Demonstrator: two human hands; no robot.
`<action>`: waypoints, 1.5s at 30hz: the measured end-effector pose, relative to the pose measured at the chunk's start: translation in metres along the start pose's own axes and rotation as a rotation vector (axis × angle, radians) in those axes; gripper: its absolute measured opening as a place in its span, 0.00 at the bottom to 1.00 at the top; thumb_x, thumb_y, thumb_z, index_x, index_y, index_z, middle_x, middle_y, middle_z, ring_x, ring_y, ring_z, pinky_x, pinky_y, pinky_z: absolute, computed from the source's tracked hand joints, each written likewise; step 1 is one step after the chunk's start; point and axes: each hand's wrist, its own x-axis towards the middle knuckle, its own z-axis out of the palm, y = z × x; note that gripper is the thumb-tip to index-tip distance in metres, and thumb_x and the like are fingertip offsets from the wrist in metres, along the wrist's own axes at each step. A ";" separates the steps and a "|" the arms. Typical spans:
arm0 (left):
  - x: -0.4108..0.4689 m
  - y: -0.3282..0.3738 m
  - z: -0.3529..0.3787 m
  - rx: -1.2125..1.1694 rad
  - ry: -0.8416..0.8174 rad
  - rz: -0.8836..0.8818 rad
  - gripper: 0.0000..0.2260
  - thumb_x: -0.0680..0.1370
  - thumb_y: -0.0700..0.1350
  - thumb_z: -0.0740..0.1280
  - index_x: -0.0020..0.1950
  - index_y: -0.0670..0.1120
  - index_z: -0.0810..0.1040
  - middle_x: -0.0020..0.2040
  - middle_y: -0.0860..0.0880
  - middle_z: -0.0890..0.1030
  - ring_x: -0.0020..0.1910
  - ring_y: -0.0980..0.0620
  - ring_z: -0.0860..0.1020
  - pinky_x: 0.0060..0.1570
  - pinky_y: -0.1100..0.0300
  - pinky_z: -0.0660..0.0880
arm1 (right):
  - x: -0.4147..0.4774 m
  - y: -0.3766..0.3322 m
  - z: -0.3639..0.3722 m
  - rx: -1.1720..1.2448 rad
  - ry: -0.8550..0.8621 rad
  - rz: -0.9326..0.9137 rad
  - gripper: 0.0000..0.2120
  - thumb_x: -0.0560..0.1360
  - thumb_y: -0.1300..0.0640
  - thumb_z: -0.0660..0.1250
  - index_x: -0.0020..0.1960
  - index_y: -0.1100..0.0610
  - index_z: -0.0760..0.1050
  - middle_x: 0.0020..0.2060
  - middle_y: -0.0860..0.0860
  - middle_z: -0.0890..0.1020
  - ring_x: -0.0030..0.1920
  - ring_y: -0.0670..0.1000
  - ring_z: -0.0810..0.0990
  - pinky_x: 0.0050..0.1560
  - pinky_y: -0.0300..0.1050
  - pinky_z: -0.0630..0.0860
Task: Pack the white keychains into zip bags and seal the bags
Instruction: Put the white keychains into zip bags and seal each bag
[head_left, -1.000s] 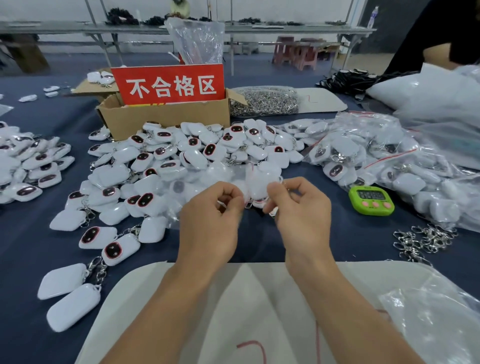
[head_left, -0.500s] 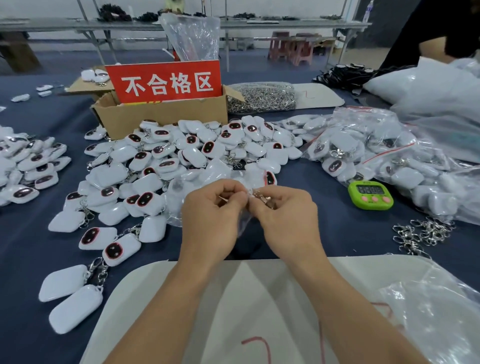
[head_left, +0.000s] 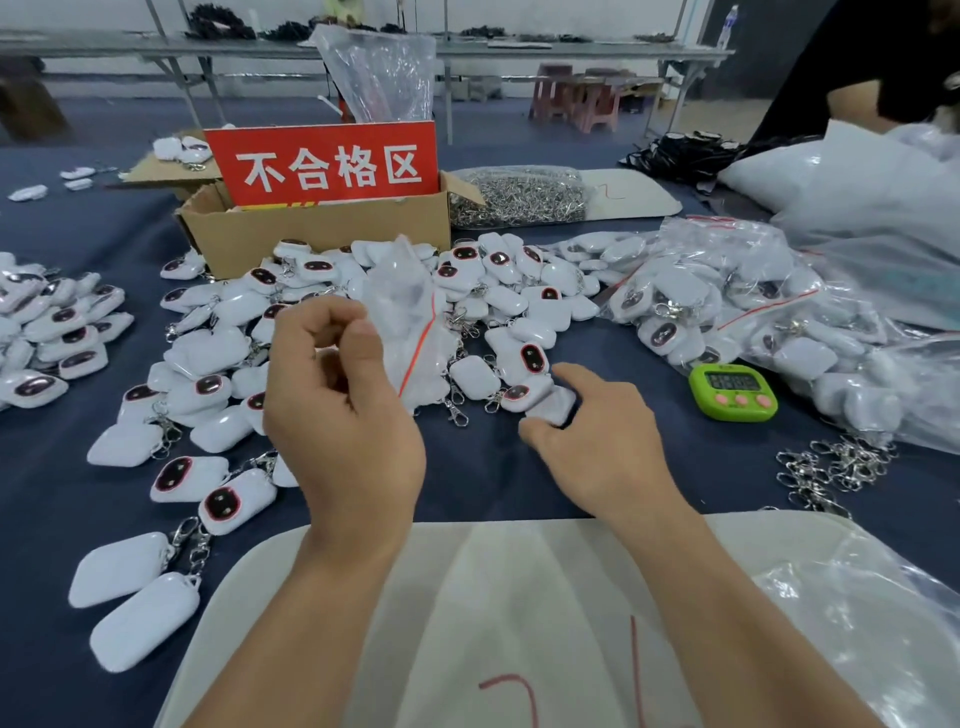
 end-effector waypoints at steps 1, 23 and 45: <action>-0.002 0.001 0.000 0.026 -0.005 0.075 0.06 0.82 0.39 0.63 0.52 0.50 0.76 0.42 0.59 0.77 0.39 0.58 0.75 0.42 0.66 0.71 | -0.001 -0.001 0.001 -0.044 -0.016 -0.029 0.22 0.73 0.48 0.72 0.66 0.43 0.74 0.42 0.41 0.74 0.55 0.54 0.75 0.56 0.51 0.74; -0.031 -0.010 0.020 0.345 -0.595 -0.068 0.07 0.73 0.51 0.66 0.44 0.65 0.80 0.37 0.60 0.80 0.39 0.56 0.78 0.39 0.63 0.72 | 0.003 -0.010 -0.011 1.350 -0.266 0.370 0.08 0.79 0.63 0.66 0.49 0.67 0.82 0.39 0.60 0.84 0.31 0.52 0.81 0.31 0.40 0.79; -0.020 -0.017 0.024 -0.112 -0.595 -0.416 0.14 0.79 0.43 0.65 0.44 0.59 0.86 0.42 0.56 0.87 0.42 0.58 0.83 0.42 0.68 0.76 | -0.006 -0.013 0.001 0.907 -0.369 0.155 0.08 0.81 0.61 0.66 0.49 0.61 0.84 0.41 0.60 0.86 0.33 0.55 0.78 0.32 0.43 0.74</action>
